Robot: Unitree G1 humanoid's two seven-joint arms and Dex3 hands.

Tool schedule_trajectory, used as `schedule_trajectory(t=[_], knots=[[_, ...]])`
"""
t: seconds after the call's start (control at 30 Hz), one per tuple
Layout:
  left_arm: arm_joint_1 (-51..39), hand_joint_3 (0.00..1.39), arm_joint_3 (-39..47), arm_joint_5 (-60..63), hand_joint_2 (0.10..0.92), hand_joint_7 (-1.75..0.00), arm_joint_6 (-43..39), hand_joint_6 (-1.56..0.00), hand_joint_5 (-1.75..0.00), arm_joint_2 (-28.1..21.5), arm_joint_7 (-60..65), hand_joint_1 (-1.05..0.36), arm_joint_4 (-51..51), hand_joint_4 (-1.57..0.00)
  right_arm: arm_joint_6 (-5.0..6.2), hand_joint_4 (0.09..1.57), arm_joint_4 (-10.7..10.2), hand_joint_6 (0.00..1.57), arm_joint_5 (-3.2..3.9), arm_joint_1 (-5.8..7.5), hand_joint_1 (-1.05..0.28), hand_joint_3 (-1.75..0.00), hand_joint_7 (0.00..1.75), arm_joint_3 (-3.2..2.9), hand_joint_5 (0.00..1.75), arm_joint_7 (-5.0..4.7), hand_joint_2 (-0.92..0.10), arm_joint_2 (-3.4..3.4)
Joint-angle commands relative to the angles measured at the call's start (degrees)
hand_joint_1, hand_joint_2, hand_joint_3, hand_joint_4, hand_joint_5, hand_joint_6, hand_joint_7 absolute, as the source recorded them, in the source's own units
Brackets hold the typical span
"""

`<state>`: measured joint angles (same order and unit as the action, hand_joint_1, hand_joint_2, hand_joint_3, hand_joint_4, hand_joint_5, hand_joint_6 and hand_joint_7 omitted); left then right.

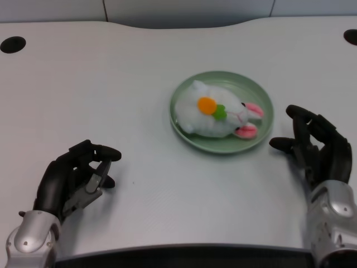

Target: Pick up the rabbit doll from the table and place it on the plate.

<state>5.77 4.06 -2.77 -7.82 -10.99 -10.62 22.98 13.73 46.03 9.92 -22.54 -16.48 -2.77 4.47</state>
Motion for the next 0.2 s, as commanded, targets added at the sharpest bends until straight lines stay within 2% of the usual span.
schedule_trajectory(t=[0.03,0.13,0.2], knots=[[-0.07,0.58,0.10,0.16,0.921,-1.13,0.11,-0.55,-1.64,-0.19,-0.06,-0.53,0.00,-0.48,0.61,0.77,0.44,0.80,-0.22,-0.24,-0.30,-0.27,0.48,0.24,1.08,-0.16,-0.92,-0.04],[-0.09,0.58,0.19,-0.13,0.921,-1.13,0.65,-0.54,-1.64,0.03,-0.03,-0.53,-0.22,-0.47,1.01,0.79,0.96,0.80,0.12,-0.36,-0.31,-0.26,0.49,0.01,1.08,0.46,-0.92,0.04],[-0.10,0.59,0.05,0.26,0.921,-1.13,0.58,-0.54,-1.64,-0.03,0.25,-0.52,-0.22,-0.47,0.66,0.79,1.03,0.80,0.33,-0.50,-0.31,-0.25,0.49,-0.14,1.08,0.45,-0.92,0.02]])
